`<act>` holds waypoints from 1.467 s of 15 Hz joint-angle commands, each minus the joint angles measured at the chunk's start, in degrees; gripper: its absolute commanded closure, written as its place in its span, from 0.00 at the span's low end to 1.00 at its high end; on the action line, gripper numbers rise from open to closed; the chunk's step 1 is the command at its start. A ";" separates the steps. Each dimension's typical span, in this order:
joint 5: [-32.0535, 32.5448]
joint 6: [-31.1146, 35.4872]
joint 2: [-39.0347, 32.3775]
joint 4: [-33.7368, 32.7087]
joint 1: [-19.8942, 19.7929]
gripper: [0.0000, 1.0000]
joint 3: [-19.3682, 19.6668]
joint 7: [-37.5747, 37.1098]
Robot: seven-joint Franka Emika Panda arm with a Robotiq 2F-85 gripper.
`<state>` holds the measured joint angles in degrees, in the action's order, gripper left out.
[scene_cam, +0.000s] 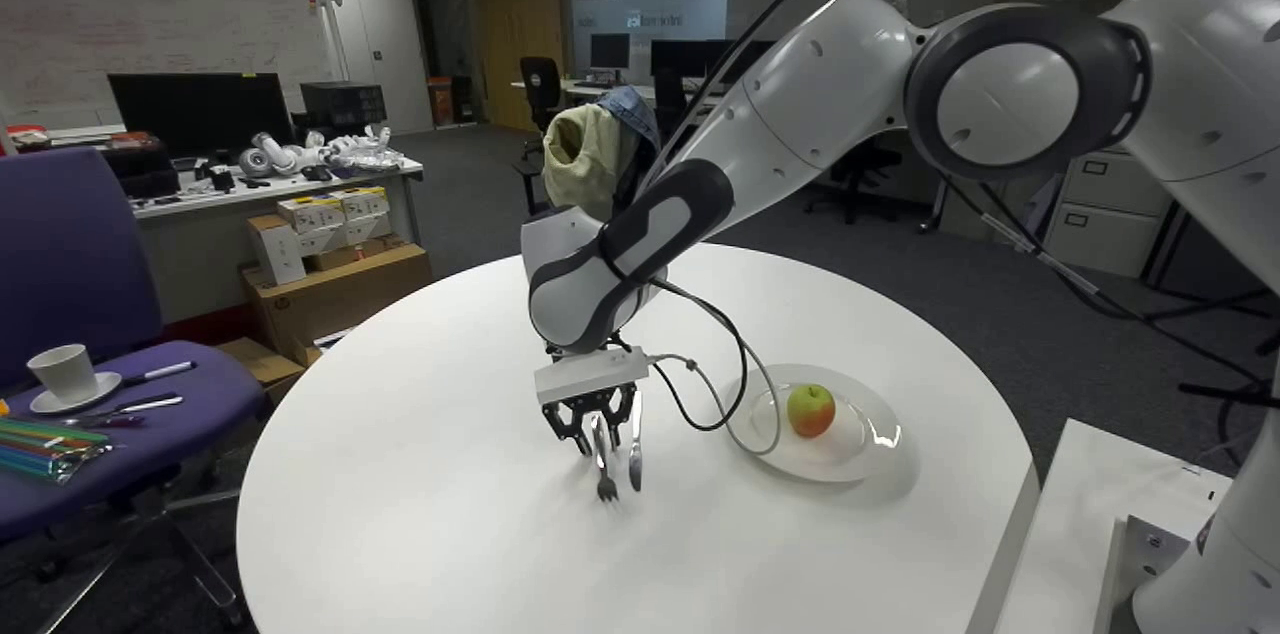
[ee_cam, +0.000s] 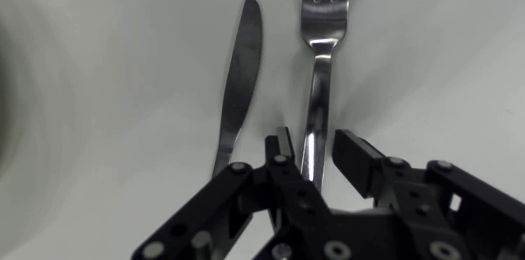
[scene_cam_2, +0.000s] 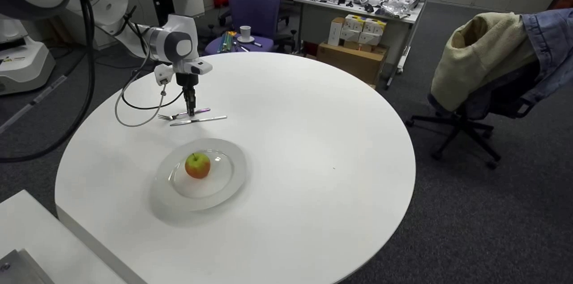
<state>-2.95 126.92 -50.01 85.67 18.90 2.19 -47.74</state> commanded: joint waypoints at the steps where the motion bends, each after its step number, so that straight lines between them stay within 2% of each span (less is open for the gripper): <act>1: 1.44 1.21 0.91 0.88 0.47 0.92 0.75 -1.96; 2: 1.45 1.18 0.92 0.84 0.48 0.98 0.76 -1.99; 3: 1.46 1.21 0.94 0.81 0.46 1.00 0.78 -2.01; 5: 1.54 1.21 1.07 0.82 0.42 0.96 0.87 -2.05; 9: 1.07 1.15 1.71 1.43 0.14 0.96 0.44 -1.44; 17: -1.11 6.25 8.72 8.51 -1.10 0.96 -2.00 0.59; 19: -4.38 7.24 10.37 11.12 -3.33 0.96 -4.63 3.01; 20: -7.97 8.39 11.22 12.79 -5.23 0.96 -6.74 4.65; 22: -13.96 10.88 12.60 16.71 -6.85 0.96 -7.99 3.98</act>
<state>-9.98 133.32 -42.58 93.64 16.01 -2.51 -45.32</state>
